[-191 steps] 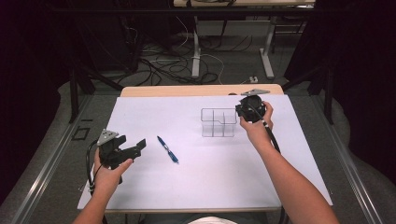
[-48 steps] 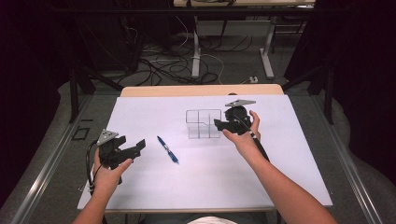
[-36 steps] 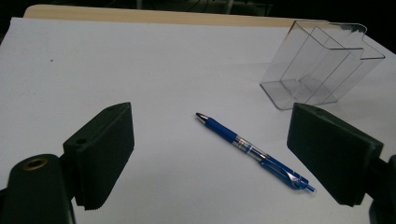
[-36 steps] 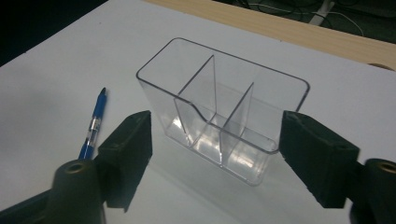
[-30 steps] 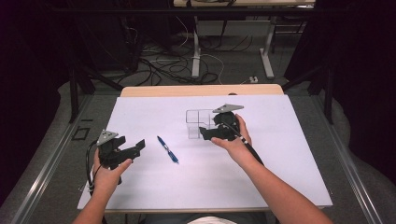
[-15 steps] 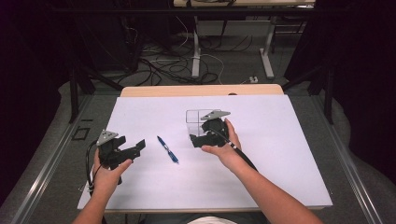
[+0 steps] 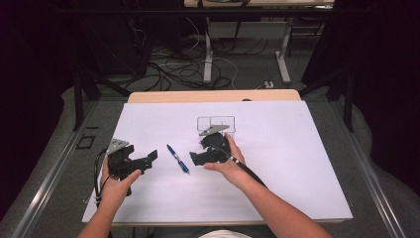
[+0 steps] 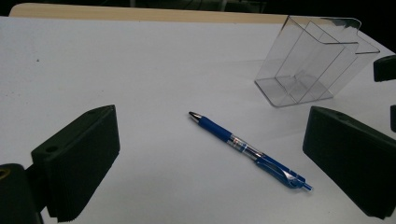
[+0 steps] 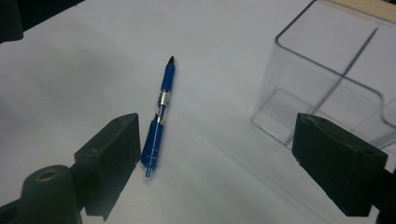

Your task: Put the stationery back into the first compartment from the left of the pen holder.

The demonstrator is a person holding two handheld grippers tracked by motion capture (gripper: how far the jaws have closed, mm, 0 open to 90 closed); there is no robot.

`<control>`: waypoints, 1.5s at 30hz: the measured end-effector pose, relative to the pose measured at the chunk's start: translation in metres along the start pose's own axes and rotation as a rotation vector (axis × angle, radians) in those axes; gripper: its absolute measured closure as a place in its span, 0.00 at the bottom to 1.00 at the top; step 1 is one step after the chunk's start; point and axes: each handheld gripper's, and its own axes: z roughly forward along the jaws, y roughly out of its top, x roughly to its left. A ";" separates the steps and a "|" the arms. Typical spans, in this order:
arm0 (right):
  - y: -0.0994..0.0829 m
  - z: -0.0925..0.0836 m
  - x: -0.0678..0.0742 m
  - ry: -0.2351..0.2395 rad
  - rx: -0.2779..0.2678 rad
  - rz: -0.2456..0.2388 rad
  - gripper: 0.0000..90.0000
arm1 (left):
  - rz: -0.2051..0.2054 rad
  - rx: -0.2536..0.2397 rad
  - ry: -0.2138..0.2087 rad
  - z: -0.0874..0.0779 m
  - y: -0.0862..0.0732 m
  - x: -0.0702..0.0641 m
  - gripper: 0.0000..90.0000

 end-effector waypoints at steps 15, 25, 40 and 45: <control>-0.001 0.018 0.014 -0.013 0.086 0.008 0.18 | 0.009 0.015 0.013 0.002 -0.003 0.000 0.00; -0.010 0.035 0.021 -0.022 0.067 0.025 0.33 | 0.010 0.018 0.021 0.001 -0.003 0.001 0.00; -0.026 0.056 0.034 -0.012 0.030 0.038 0.46 | 0.008 0.014 0.021 0.001 -0.003 0.002 0.00; -0.029 0.061 0.037 -0.008 0.020 0.042 0.49 | 0.005 0.014 0.024 0.000 -0.003 0.003 0.00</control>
